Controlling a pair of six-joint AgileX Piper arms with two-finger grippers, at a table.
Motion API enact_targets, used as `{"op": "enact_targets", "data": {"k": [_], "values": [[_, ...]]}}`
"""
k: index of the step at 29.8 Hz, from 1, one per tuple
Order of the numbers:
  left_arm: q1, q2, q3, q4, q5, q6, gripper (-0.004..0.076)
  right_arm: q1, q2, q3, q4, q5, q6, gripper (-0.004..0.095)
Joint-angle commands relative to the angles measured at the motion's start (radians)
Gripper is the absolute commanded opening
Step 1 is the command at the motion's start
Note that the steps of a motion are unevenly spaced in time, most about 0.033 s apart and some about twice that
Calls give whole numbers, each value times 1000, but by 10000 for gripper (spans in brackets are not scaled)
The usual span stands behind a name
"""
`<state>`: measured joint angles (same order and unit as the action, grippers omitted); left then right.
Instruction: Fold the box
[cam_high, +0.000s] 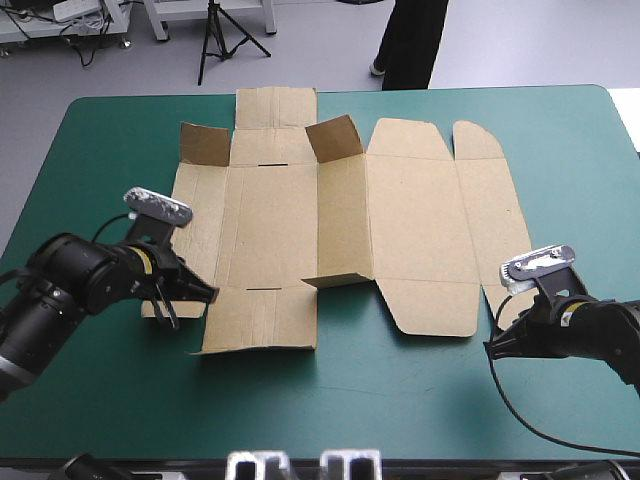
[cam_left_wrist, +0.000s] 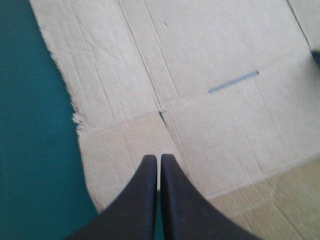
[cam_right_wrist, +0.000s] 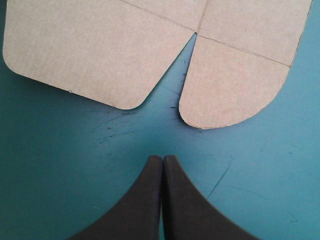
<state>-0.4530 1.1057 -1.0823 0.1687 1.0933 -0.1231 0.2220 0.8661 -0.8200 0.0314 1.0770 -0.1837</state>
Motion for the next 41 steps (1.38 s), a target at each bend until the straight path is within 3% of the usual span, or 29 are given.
{"op": "enact_targets", "data": {"k": [1, 6, 9, 14, 20, 22, 26, 28, 31, 33, 41], "values": [[113, 43, -116, -72, -35, 123, 17, -3, -6, -26, 6, -38, 0, -18], [407, 173, -184, -522, 50, 518, 17, -3, -6, -26, 6, -51, 0, -18], [555, 232, -185, -694, 101, 647, 17, -3, -6, -26, 4, -56, 0, -18], [731, 298, -185, -707, 110, 678, 15, -3, -6, -26, 4, -56, 0, -18], [866, 366, -185, -705, -19, 676, 21, -3, -6, -26, 4, -59, 0, -18], [899, 394, -185, -720, -24, 664, 69, -3, -6, -26, 4, -63, 0, -18], [939, 475, -185, -798, -7, 666, 265, -3, -6, -26, 4, -66, 0, -17], [939, 521, -185, -853, 31, 712, 398, -3, -6, -26, 6, -70, 0, -17], [939, 589, -185, -936, 127, 757, 525, -3, -6, -26, 6, -72, 0, -18], [939, 637, -185, -974, 211, 787, 539, -3, -6, -26, 6, -74, 0, -18], [937, 758, -183, -975, 211, 810, 539, -3, -6, -26, 6, -77, 0, -18]]}}
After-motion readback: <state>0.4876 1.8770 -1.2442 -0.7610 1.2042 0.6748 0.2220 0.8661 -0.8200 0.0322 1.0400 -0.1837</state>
